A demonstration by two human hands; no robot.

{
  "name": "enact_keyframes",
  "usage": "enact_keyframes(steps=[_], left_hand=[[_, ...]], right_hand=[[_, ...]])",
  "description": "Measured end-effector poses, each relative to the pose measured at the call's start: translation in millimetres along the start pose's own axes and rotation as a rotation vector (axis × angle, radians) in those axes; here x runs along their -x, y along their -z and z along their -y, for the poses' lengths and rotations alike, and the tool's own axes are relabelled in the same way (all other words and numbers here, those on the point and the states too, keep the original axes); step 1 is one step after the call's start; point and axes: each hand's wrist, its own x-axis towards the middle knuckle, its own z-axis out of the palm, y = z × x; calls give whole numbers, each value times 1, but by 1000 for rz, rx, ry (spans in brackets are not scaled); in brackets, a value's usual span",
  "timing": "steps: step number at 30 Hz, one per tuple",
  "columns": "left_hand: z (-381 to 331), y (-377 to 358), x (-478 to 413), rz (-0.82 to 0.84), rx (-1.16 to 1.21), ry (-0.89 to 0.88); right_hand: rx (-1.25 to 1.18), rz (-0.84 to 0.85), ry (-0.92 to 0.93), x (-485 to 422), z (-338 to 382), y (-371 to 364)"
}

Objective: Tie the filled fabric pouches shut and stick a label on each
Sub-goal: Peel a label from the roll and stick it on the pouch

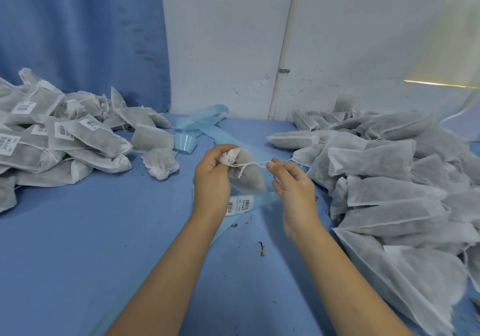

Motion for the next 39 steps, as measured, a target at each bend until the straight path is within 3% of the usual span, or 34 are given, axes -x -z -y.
enact_keyframes(steps=[5, 9, 16, 25, 31, 37, 39], left_hand=[[-3, -5, 1, 12, 148, 6], [-2, -8, 3, -61, 76, -15], [7, -8, 8, 241, 54, 24], [13, 1, -3, 0, -104, 101], [9, -2, -2, -50, 11, 127], [9, -7, 6, -95, -20, -9], [9, -10, 7, -86, 19, 23]], right_hand=[[-119, 146, -178, 0, 1, -1], [-190, 143, -155, 0, 2, -4], [-240, 71, -183, -3, 1, 0], [-47, -103, -10, -3, 7, 4], [-33, 8, -54, 4, 3, -5], [-60, 65, -112, 7, 0, -11], [-32, 83, -109, 8, 0, -12]])
